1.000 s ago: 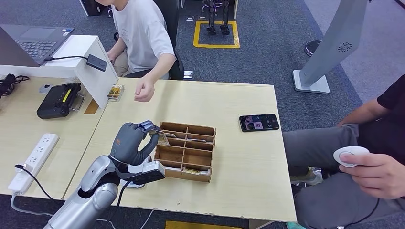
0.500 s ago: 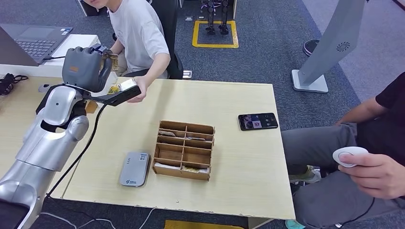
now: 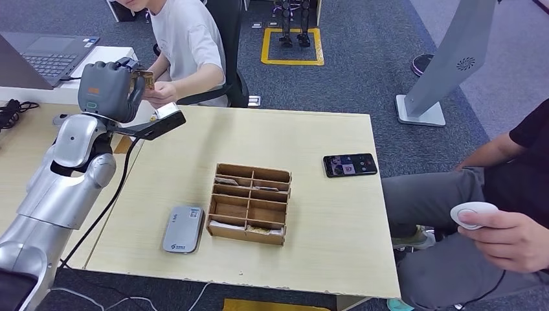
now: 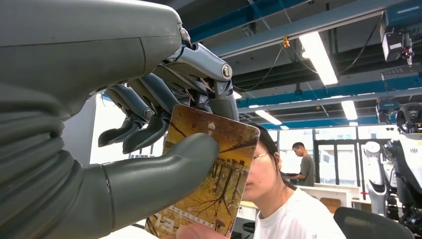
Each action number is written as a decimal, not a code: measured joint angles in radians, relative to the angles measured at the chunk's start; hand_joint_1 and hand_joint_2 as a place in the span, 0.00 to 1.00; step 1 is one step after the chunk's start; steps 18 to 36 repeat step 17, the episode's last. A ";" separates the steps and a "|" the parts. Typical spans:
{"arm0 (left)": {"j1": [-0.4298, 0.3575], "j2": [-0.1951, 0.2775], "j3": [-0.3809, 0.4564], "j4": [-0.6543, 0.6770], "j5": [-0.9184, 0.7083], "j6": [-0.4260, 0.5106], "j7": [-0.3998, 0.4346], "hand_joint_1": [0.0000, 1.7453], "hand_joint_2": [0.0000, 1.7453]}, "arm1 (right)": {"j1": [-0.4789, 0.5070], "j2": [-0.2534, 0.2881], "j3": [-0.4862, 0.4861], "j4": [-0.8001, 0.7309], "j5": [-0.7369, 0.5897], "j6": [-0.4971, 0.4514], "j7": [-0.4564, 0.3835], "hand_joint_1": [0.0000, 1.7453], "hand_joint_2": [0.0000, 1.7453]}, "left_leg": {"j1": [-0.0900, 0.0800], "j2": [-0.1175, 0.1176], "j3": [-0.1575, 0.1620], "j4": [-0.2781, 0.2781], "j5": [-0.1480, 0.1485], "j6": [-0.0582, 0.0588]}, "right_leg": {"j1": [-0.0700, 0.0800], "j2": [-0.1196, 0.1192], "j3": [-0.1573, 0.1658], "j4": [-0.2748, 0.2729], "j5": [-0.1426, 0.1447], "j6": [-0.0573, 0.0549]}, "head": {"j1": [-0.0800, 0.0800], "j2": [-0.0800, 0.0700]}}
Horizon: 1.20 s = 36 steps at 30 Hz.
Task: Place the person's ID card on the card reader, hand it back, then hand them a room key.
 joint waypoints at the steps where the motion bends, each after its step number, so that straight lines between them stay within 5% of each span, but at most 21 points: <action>1: -0.001 0.000 0.000 0.003 0.000 0.000 -0.001 1.00 1.00 | 0.000 0.000 0.002 0.000 0.000 0.000 0.000 0.00 1.00 | 0.000 0.000 0.000 0.000 0.000 0.000 | 0.000 0.000 0.000 0.000 0.000 0.000 | 0.000 0.000; 5: -0.001 0.000 0.000 0.010 0.002 0.000 -0.004 0.99 1.00 | -0.001 0.000 0.005 0.000 -0.001 0.000 0.002 0.00 1.00 | 0.000 0.000 0.000 0.000 0.000 0.000 | 0.000 0.000 0.000 0.000 0.000 0.000 | 0.000 0.000; 6: -0.001 0.000 0.000 0.011 0.003 0.000 -0.004 0.82 1.00 | -0.001 0.000 0.005 0.000 -0.002 0.000 0.002 0.00 1.00 | 0.000 0.000 0.000 0.000 0.000 0.000 | 0.000 0.000 0.000 0.000 0.000 0.000 | 0.000 0.000; 9: -0.001 0.000 0.000 0.016 0.005 0.000 -0.005 0.08 1.00 | -0.001 0.000 0.007 0.000 -0.006 -0.001 0.003 0.00 1.00 | 0.000 0.000 0.000 0.000 0.000 0.000 | 0.000 0.000 -0.001 0.000 0.000 0.000 | 0.000 0.000; 10: -0.001 0.000 0.000 0.017 0.005 0.000 -0.005 0.00 1.00 | -0.001 0.000 0.007 0.000 -0.007 -0.001 0.004 0.00 1.00 | 0.000 0.000 0.000 0.000 0.000 0.000 | 0.000 0.000 -0.001 0.000 0.000 0.000 | 0.000 0.000; 36: -0.001 0.002 0.000 0.021 0.016 0.000 -0.013 0.00 1.00 | -0.001 0.000 0.013 -0.002 -0.011 -0.001 0.006 0.00 1.00 | 0.000 0.000 0.000 0.000 0.000 0.000 | 0.000 0.000 0.000 0.000 0.000 0.000 | 0.000 0.000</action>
